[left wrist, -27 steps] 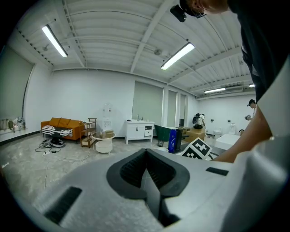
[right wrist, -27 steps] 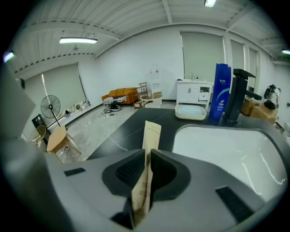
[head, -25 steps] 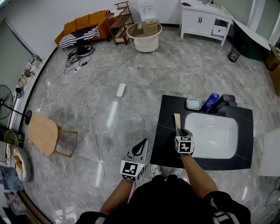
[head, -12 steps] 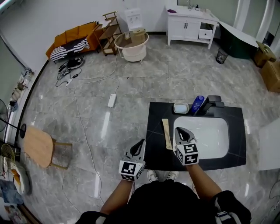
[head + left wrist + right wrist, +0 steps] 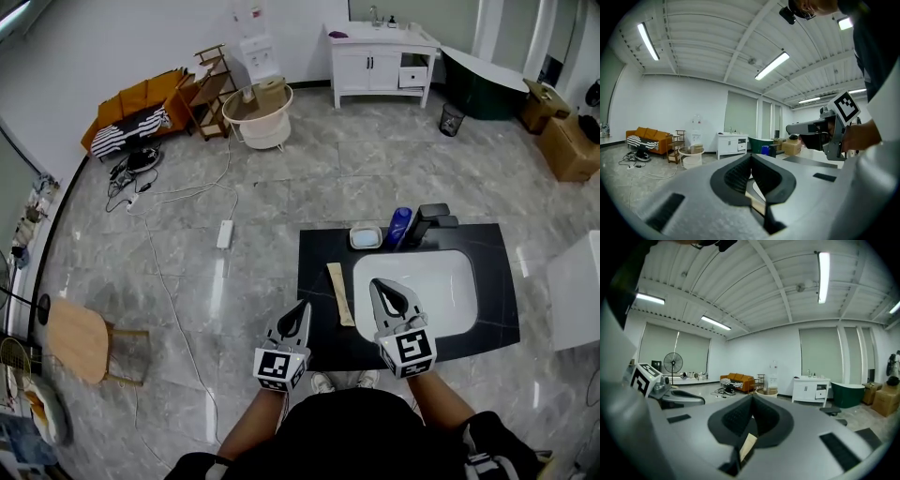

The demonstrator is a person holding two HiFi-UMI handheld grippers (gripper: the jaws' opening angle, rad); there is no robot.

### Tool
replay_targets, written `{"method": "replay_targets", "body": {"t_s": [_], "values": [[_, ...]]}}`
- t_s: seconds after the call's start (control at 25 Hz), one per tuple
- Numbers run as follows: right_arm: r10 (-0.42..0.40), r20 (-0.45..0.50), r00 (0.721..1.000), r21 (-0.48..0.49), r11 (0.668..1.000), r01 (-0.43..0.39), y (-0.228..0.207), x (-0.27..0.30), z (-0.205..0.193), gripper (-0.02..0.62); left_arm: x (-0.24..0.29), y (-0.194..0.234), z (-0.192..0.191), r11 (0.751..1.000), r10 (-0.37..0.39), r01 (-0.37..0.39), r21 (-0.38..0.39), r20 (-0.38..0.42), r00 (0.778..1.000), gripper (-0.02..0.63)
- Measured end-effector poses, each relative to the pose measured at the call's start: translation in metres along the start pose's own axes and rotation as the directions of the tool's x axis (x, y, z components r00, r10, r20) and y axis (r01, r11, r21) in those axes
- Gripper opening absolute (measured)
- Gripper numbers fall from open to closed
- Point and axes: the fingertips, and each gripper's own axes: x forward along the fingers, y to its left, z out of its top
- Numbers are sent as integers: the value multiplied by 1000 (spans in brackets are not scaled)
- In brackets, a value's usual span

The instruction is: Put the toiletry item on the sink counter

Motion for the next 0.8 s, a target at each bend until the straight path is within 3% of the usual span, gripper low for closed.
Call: {"method": "replay_targets", "body": {"t_s": [0.8], "values": [[-3,78,997,23,1000,1,1,-23,10,3,-3,-22,11,1000,-28,28,13,9,1000,8]]}}
